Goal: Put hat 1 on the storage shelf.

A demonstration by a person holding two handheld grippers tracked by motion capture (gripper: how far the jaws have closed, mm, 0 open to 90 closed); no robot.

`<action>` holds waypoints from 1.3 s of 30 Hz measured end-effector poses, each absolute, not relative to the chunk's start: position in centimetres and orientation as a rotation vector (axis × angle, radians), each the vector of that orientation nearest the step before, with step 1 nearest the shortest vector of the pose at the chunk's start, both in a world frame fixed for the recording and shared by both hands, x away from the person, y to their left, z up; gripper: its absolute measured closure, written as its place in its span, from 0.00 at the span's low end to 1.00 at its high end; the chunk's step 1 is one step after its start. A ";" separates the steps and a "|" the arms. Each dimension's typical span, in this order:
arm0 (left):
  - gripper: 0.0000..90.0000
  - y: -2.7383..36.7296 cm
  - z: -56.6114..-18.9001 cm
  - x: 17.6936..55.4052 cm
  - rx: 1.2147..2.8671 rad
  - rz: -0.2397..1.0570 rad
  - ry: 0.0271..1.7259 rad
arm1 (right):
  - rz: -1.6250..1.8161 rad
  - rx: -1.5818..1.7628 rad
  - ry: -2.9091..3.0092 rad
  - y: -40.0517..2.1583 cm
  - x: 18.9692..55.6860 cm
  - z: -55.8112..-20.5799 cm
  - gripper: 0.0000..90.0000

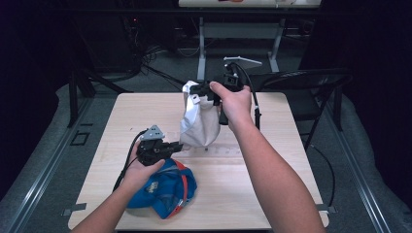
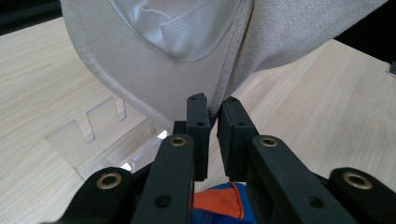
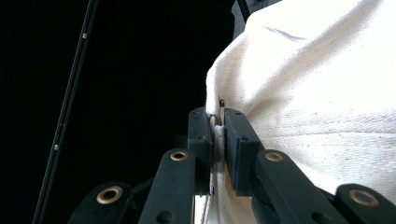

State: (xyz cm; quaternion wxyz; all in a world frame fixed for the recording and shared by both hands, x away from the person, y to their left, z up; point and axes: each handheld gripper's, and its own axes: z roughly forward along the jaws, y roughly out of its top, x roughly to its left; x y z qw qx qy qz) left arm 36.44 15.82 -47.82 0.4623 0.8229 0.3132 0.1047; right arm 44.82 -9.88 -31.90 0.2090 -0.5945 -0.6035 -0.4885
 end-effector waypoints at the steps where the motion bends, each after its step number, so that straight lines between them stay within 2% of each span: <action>1: 0.93 15.9 -47.9 36.4 2.027 0.255 0.775 | -1.359 -1.651 -1.680 -9.8 44.8 -31.9 0.91; 24: 0.95 17.0 -48.6 35.3 2.005 0.280 0.903 | -1.321 -1.614 -1.712 -7.8 45.0 -32.7 0.91; 39: 0.95 16.1 -49.3 34.7 2.072 0.374 0.960 | -1.278 -1.603 -1.767 -6.9 44.9 -33.6 0.91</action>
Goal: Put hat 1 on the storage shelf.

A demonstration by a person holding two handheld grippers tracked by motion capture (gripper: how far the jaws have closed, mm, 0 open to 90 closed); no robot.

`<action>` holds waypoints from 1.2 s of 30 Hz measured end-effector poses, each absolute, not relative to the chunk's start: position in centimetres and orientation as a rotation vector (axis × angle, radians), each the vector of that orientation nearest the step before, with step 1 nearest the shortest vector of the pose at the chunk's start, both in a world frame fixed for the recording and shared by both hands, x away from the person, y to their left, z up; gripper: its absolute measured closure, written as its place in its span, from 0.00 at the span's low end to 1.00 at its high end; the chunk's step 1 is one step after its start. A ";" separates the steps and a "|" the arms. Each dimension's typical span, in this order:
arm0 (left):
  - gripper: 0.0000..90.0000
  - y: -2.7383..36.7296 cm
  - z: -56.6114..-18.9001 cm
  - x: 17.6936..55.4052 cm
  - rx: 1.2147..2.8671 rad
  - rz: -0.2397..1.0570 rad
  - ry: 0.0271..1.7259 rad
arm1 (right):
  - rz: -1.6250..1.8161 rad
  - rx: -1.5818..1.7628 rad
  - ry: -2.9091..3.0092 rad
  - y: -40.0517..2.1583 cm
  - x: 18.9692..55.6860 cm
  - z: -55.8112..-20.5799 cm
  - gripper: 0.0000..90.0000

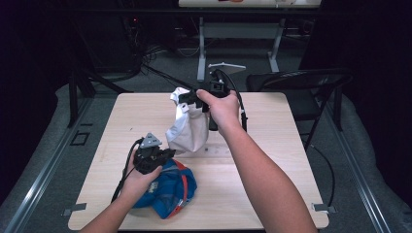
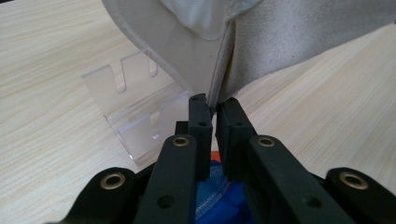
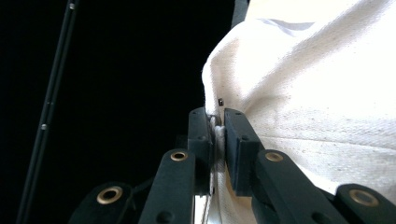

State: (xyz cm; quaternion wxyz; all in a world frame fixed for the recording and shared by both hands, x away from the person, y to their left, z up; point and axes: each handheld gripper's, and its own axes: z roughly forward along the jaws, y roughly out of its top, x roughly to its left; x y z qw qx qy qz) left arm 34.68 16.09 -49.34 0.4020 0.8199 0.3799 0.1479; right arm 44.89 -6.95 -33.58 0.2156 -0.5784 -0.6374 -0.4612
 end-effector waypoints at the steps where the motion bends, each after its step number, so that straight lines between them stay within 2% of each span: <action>1: 0.95 15.9 -49.4 34.7 2.083 0.380 0.959 | -1.276 -1.610 -1.771 -7.1 44.9 -33.6 0.91; 11: 0.95 15.4 -49.2 35.2 2.142 0.369 0.975 | -1.261 -1.681 -1.807 -8.3 44.9 -34.2 0.91; 16: 0.95 16.2 -49.4 35.5 2.138 0.310 0.995 | -1.245 -1.700 -1.799 -8.9 44.9 -34.8 0.91; 26: 0.95 16.5 -50.8 35.7 2.158 0.254 1.036 | -1.195 -1.689 -1.847 -7.6 44.8 -35.7 0.91; 30: 0.94 16.3 -50.8 35.4 2.149 0.292 1.019 | -1.203 -1.695 -1.844 -7.8 45.0 -35.8 0.91; 36: 0.77 16.5 -50.6 35.2 2.090 0.291 0.994 | -1.209 -1.710 -1.843 -8.3 44.9 -35.8 0.91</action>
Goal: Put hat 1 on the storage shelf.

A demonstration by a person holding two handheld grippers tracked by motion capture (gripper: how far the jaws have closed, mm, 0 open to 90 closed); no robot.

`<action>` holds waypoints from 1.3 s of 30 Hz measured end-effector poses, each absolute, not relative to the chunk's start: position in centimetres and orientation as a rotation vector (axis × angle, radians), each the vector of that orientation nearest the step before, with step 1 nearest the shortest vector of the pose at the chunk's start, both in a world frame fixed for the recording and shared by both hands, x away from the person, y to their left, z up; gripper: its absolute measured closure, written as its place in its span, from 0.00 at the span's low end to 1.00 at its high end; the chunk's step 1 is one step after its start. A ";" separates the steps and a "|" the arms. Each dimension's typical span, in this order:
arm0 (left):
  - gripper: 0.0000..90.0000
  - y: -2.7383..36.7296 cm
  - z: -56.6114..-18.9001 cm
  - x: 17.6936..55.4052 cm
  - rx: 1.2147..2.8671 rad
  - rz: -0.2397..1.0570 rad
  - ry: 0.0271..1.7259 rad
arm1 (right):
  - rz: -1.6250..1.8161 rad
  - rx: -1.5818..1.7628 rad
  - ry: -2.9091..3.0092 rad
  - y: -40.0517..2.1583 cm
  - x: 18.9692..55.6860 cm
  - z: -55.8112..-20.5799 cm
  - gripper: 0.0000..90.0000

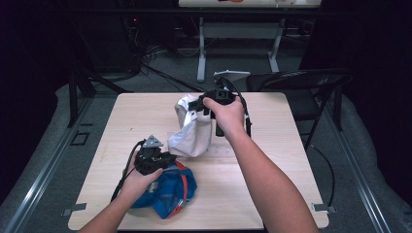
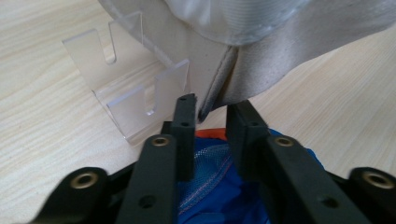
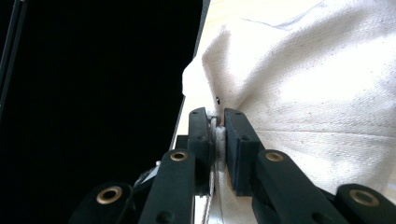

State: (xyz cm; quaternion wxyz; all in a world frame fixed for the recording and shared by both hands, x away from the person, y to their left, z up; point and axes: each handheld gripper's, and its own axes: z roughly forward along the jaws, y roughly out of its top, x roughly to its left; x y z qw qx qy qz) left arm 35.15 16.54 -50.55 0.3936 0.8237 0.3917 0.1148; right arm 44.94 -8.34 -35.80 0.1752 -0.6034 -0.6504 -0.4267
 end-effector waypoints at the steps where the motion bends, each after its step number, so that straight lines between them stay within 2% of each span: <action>1: 0.73 16.7 -50.4 35.1 2.089 0.290 0.982 | -1.210 -1.709 -1.847 -8.5 44.9 -35.9 0.90; 4: 0.65 17.1 -50.1 34.8 2.054 0.282 0.976 | -1.204 -1.714 -1.851 -8.7 44.9 -35.9 0.89; 9: 0.60 17.7 -49.5 34.1 2.024 0.279 0.965 | -1.211 -1.708 -1.870 -9.2 44.6 -35.6 0.80; 24: 0.56 20.5 -49.3 32.1 1.962 0.301 0.977 | -1.288 -1.680 -2.021 -11.6 40.8 -34.2 0.73; 39: 0.56 22.5 -50.4 30.7 1.924 0.308 1.036 | -1.310 -1.665 -2.092 -14.0 36.1 -36.9 0.75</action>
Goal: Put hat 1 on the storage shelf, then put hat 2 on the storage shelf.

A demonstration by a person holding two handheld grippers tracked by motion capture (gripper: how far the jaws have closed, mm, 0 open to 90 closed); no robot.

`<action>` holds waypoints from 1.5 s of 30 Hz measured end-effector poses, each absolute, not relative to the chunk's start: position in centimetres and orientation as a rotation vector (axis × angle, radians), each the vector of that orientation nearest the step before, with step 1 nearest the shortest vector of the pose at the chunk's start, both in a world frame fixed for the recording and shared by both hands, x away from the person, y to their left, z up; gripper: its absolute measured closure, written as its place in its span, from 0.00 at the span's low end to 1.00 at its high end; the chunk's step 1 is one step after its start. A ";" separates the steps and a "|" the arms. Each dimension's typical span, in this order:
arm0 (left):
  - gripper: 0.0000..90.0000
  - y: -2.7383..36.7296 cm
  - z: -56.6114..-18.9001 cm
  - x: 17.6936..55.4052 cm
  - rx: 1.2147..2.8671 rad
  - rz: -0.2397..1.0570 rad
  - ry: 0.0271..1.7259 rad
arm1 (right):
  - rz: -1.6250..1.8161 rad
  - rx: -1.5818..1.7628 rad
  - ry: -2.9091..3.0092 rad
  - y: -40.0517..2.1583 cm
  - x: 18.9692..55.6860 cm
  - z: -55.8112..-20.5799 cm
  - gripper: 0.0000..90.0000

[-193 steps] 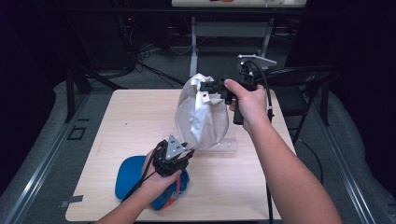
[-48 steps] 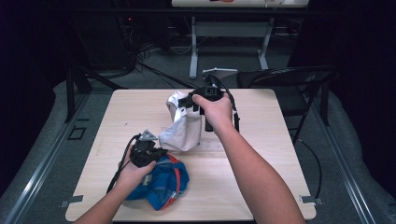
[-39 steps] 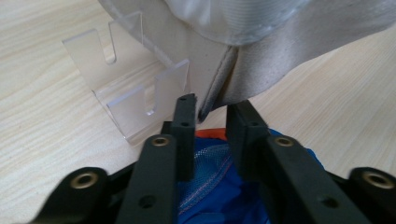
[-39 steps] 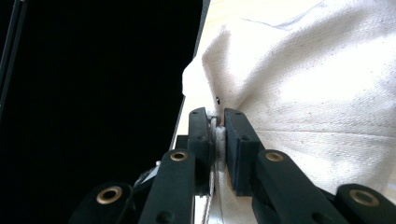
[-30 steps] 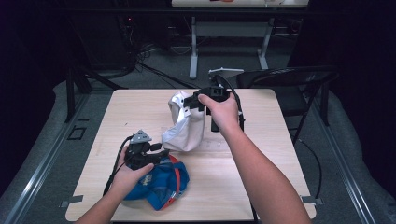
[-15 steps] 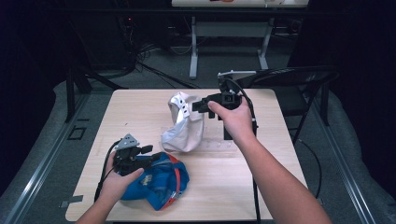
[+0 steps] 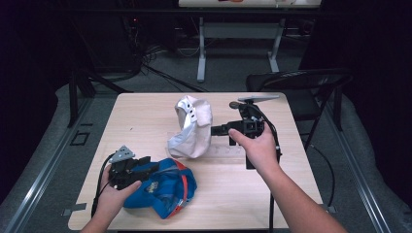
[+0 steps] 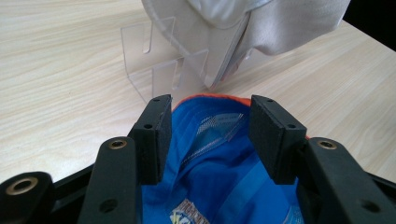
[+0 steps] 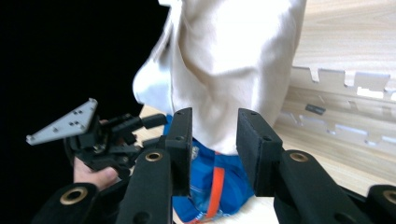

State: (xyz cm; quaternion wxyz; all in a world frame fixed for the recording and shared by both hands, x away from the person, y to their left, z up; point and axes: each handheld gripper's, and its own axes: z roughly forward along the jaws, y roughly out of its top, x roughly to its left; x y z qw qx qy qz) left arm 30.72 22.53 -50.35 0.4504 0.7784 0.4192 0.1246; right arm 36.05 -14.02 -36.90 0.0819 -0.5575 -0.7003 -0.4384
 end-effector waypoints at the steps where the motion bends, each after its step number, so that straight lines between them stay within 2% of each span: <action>1: 0.56 22.7 -50.4 30.7 1.927 0.305 1.039 | -1.309 -1.666 -2.098 -14.0 35.8 -37.2 0.75; 13: 0.55 23.8 -51.7 30.3 1.917 0.308 1.062 | -1.270 -1.648 -2.139 -13.3 33.6 -41.4 0.76; 31: 0.53 25.1 -52.3 30.2 1.897 0.334 1.102 | -1.105 -1.648 -2.160 -11.0 32.7 -50.1 0.74; 45: 0.53 25.4 -52.5 30.4 1.890 0.336 1.116 | -1.015 -1.649 -2.180 -9.3 32.4 -53.6 0.73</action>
